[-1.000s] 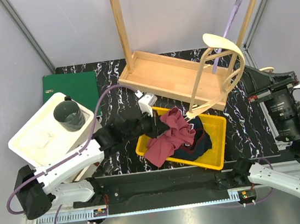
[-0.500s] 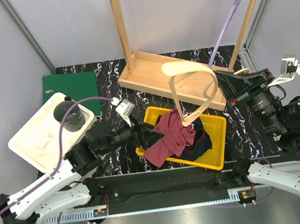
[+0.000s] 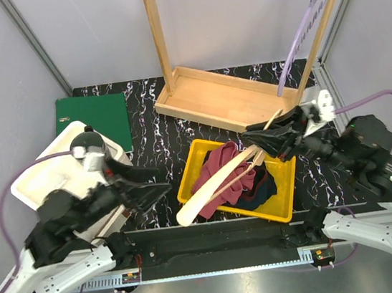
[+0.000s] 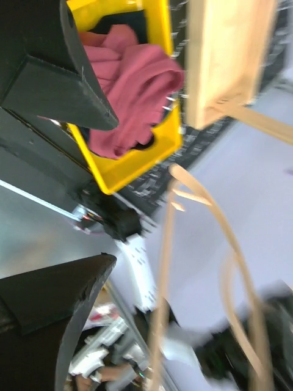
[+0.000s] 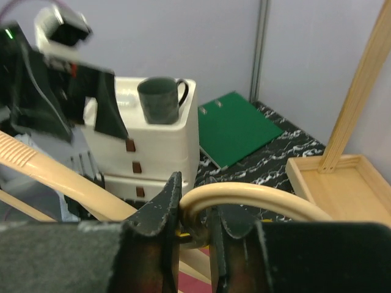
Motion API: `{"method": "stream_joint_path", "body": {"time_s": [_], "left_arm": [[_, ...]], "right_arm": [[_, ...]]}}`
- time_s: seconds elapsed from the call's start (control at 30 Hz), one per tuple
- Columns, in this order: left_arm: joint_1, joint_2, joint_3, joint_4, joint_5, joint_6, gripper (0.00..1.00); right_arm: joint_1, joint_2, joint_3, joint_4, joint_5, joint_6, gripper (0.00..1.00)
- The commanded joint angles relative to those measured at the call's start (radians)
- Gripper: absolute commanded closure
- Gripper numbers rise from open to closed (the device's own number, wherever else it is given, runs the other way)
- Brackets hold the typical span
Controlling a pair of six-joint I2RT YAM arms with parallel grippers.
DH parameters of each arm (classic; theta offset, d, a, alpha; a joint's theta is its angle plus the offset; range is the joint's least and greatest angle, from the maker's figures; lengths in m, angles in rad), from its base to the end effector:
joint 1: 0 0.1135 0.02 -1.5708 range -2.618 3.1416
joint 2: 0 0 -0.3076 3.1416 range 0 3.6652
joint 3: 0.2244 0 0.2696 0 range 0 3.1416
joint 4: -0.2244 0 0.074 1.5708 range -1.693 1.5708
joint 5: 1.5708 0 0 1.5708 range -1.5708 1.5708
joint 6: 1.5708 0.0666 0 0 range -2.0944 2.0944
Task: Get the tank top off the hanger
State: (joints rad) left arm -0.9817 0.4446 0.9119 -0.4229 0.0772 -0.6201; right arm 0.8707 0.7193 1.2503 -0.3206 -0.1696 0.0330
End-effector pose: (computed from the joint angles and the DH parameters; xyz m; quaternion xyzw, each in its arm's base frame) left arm 0.0458 -0.0779 0.4240 0.1516 0.6744 -0.5370 0.4835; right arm 0.0696 0.1001 0.5302 -0.3150 0.5457 0.3862 0.6737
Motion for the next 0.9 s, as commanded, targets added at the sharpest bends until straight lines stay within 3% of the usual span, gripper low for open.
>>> {"method": "stream_joint_path", "body": {"time_s": [0.0, 0.27, 0.4, 0.53, 0.87], "left_arm": [[-0.003, -0.05, 0.137, -0.05, -0.05, 0.022, 0.1], [-0.003, 0.037, 0.281, -0.074, 0.206, 0.102, 0.07], [-0.005, 0.158, 0.347, -0.149, 0.291, 0.16, 0.08], [-0.003, 0.273, 0.41, -0.342, 0.201, 0.276, 0.14], [-0.003, 0.336, 0.369, -0.363, 0.193, 0.316, 0.25]], "right_arm": [[-0.001, 0.098, 0.037, -0.074, -0.123, -0.122, 1.0], [-0.002, 0.267, 0.132, -0.153, -0.107, -0.212, 1.0], [-0.002, 0.373, 0.199, -0.213, -0.041, -0.226, 1.0], [-0.001, 0.417, 0.239, -0.247, 0.004, -0.216, 1.0], [-0.002, 0.405, 0.23, -0.27, 0.068, -0.2, 1.0]]}}
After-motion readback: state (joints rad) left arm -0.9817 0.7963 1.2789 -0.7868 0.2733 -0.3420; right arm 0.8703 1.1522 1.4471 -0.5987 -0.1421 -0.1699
